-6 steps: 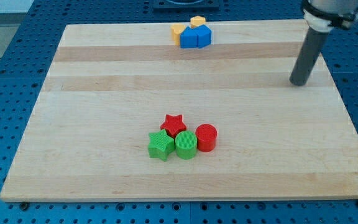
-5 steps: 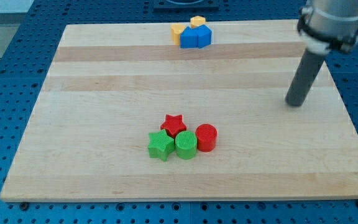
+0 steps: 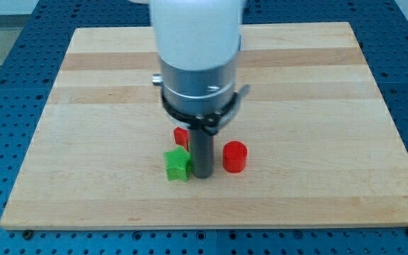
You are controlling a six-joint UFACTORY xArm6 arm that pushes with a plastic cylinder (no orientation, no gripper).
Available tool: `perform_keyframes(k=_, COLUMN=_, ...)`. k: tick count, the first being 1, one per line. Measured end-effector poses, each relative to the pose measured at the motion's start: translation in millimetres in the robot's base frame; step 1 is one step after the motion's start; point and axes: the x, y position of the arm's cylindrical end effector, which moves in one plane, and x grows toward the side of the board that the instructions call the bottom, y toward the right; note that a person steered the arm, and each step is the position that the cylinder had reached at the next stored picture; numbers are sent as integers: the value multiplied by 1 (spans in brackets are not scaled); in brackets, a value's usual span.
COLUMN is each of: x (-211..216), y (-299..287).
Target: Separate the group of green and red blocks from each other
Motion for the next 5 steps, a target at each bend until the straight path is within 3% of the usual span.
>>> perform_keyframes(k=2, x=-34, y=1)
perform_keyframes(k=4, x=-22, y=67)
perform_keyframes(k=5, x=-61, y=77)
